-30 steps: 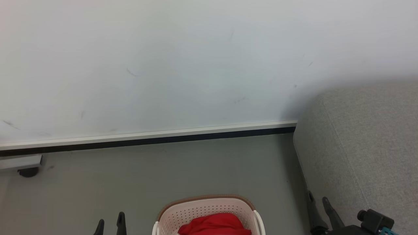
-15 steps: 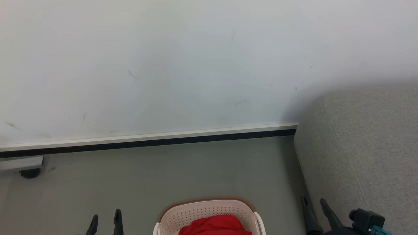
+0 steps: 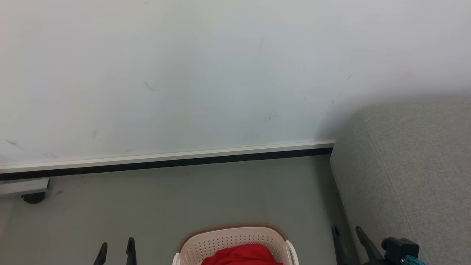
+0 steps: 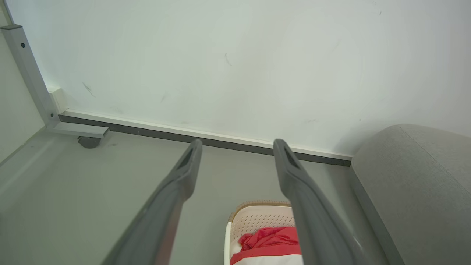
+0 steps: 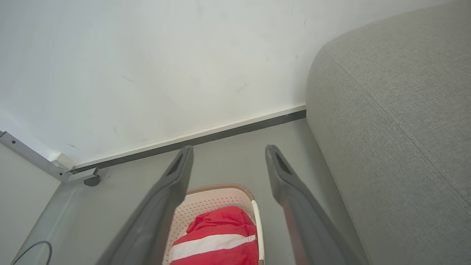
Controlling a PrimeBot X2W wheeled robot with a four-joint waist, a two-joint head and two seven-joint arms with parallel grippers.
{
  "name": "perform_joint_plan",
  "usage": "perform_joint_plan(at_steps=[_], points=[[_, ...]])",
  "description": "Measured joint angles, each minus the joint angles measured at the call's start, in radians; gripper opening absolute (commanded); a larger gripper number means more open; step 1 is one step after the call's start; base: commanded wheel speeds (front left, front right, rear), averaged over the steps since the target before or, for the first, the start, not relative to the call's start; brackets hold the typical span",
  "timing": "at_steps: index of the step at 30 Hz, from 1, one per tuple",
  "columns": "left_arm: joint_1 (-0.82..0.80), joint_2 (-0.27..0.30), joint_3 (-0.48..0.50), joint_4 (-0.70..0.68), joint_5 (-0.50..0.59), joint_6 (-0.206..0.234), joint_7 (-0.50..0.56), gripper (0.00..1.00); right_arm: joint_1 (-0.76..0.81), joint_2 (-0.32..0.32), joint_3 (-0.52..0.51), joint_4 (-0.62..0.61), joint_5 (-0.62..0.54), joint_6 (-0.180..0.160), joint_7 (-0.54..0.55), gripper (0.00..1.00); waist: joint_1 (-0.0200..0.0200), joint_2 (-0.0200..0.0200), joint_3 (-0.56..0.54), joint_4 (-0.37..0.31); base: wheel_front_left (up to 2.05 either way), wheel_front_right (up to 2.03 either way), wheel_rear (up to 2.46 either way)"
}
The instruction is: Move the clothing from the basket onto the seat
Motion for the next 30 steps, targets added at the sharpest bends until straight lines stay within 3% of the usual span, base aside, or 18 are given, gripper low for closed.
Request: perform_joint_plan(at_steps=[8, 21, 30], points=[[0.0, -0.002, 0.003, 0.009, 0.04, 0.011, -0.015, 1.0, 0.0, 0.01, -0.01, -0.007, -0.058, 0.0, -0.013, 1.0, 0.0, 0.0, -0.003, 0.002, 0.0, 0.0, 0.0], [0.001, -0.001, -0.002, 0.021, 0.132, 0.034, -0.041, 1.0, 0.038, 0.025, -0.043, -0.083, -0.259, 0.0, 0.064, 1.0, 0.0, 0.0, -0.006, 0.004, 0.0, 0.0, 0.0], [0.001, 0.001, -0.005, 0.027, 0.174, 0.045, -0.051, 1.0, 0.051, 0.031, -0.053, -0.112, -0.319, 0.0, 0.083, 1.0, 0.0, 0.0, -0.01, 0.002, 0.0, 0.0, 0.0]])
